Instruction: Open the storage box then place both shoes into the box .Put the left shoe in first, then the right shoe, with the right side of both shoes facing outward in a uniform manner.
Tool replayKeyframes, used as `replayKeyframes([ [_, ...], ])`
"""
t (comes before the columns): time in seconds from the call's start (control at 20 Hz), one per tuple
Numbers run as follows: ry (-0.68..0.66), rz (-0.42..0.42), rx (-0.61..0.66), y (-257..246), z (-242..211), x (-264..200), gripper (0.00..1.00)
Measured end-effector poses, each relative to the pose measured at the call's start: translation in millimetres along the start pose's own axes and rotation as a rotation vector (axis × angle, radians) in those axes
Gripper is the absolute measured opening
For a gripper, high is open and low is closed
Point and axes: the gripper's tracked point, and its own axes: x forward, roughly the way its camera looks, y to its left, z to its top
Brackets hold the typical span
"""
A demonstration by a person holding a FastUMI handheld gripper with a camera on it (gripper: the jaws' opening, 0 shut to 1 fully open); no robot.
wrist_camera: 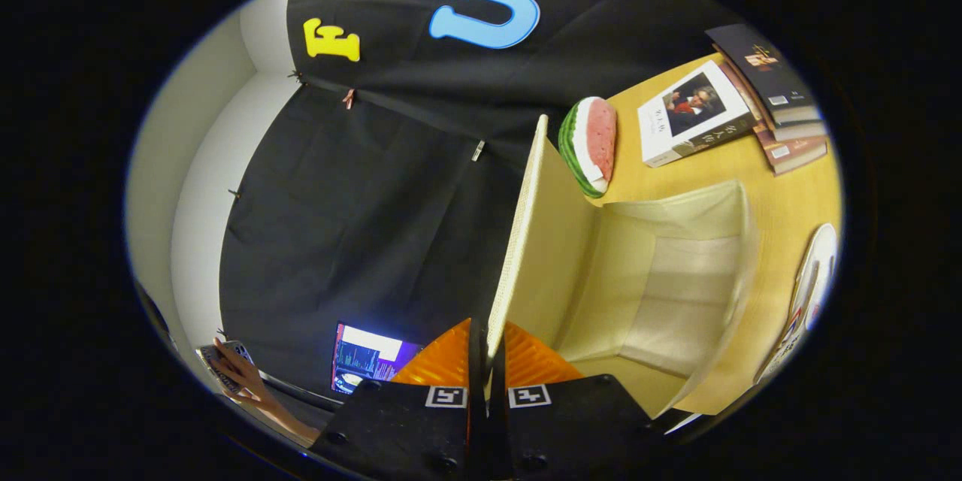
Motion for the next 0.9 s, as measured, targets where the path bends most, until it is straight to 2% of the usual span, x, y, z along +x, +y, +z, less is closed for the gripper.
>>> replayKeyframes([
  [0.2, 0.033, 0.032, -0.087, 32.6, -10.6, 38.2, 0.14],
  [0.25, 0.044, 0.039, -0.093, 38.6, -14.0, 48.4, 0.18],
  [0.45, 0.086, 0.062, -0.098, 57.3, -23.6, 80.8, 0.21],
  [0.55, 0.114, 0.073, -0.104, 64.4, -30.5, 94.4, 0.29],
  [0.65, 0.142, 0.074, -0.114, 67.9, -38.8, 103.6, 0.44],
  [0.7, 0.145, 0.075, -0.119, 69.0, -41.8, 107.9, 0.45],
  [0.8, 0.151, 0.065, -0.12, 68.2, -46.3, 121.1, 0.71],
  [0.9, 0.14, 0.055, -0.122, 67.0, -42.5, 115.4, 0.97],
])
